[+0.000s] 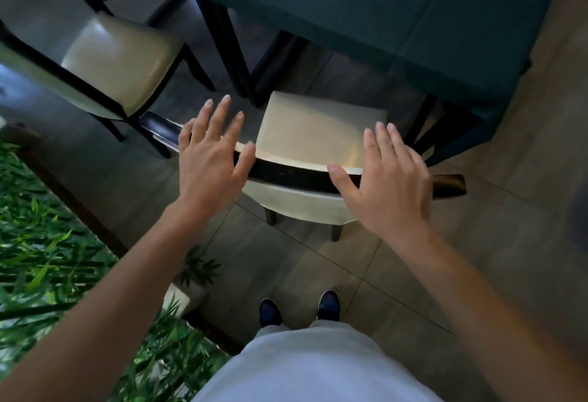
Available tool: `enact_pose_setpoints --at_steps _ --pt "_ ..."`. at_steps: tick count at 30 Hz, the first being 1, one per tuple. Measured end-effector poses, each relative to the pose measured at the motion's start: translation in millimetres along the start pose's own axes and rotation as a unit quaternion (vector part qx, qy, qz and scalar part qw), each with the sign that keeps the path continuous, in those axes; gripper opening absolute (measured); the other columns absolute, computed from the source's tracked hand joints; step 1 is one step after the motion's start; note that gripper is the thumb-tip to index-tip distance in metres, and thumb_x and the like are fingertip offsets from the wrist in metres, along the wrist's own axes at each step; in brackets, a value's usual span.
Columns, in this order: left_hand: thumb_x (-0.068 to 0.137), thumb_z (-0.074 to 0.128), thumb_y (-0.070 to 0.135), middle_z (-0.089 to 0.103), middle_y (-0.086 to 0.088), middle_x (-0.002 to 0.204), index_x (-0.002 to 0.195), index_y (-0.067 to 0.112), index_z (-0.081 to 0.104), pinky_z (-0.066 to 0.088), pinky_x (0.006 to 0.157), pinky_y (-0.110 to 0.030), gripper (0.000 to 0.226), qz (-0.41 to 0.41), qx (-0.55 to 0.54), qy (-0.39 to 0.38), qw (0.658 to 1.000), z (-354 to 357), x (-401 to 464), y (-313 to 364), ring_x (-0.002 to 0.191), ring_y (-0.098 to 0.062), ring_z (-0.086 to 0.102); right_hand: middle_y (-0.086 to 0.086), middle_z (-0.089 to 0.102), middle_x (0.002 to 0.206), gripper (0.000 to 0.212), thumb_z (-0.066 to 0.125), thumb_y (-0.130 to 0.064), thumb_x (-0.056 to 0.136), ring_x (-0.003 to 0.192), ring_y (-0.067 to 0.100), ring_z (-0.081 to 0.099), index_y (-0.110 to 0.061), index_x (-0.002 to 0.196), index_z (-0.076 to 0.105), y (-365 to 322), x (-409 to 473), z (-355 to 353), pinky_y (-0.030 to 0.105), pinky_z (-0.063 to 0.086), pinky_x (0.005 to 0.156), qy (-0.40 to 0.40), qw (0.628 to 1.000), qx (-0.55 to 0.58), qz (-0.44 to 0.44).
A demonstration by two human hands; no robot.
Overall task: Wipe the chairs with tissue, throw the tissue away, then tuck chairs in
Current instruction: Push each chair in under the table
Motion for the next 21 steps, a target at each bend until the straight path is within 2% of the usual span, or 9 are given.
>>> enact_pose_setpoints --at_steps 5,11,16,19,21 --pt "0.101 0.025 0.056 0.007 0.000 0.172 0.159 0.019 0.033 0.006 0.125 -0.044 0.069 -0.007 -0.002 0.009 1.000 0.5 0.7 -0.8 0.159 -0.019 0.000 0.019 0.020 0.167 0.098 0.008 -0.076 0.095 0.157 0.032 0.018 -0.004 0.159 0.027 5.1 1.6 -1.5 0.051 0.027 0.123 -0.010 1.000 -0.001 0.024" --pt "0.101 0.032 0.048 0.018 -0.002 0.170 0.151 0.019 0.048 0.020 0.119 -0.046 0.060 0.031 -0.027 0.073 0.997 -10.4 14.5 6.2 0.158 -0.022 0.009 0.019 0.021 0.167 0.099 0.007 -0.076 0.095 0.157 0.032 0.016 -0.004 0.160 0.026 12.1 12.7 -6.4 0.050 0.022 0.125 -0.002 1.000 0.002 0.030" --pt "0.100 0.036 0.041 0.023 -0.007 0.168 0.148 0.018 0.051 0.025 0.116 -0.046 0.056 0.064 -0.036 0.116 0.991 -22.2 63.1 6.9 0.157 -0.027 0.015 0.016 0.006 0.171 0.098 0.005 -0.077 0.095 0.159 0.029 0.001 -0.005 0.162 0.014 19.1 49.4 -21.0 0.047 0.011 0.127 0.007 0.999 0.005 0.053" --pt "0.099 0.041 0.037 0.028 -0.006 0.167 0.146 0.017 0.055 0.029 0.115 -0.045 0.052 0.101 -0.044 0.129 0.986 -20.0 88.0 -12.1 0.156 -0.027 0.020 0.014 0.003 0.171 0.098 0.004 -0.076 0.095 0.159 0.027 -0.003 -0.005 0.162 0.013 -2.1 60.0 -19.2 0.048 0.009 0.128 0.004 0.997 0.014 0.070" --pt "0.099 0.040 0.037 0.029 -0.004 0.167 0.145 0.018 0.056 0.025 0.118 -0.044 0.052 0.119 -0.047 0.113 0.985 -14.2 100.9 -38.0 0.157 -0.026 0.019 0.014 0.003 0.171 0.099 0.002 -0.076 0.094 0.159 0.027 -0.003 -0.006 0.163 0.013 -33.9 61.1 -11.9 0.050 0.010 0.128 -0.006 0.997 0.015 0.075"
Point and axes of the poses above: each hand's wrist, its own x-axis towards the middle knuckle, its own z-axis out of the palm, y = z × x, the point moved 9 cm from there along x, towards the middle knuckle
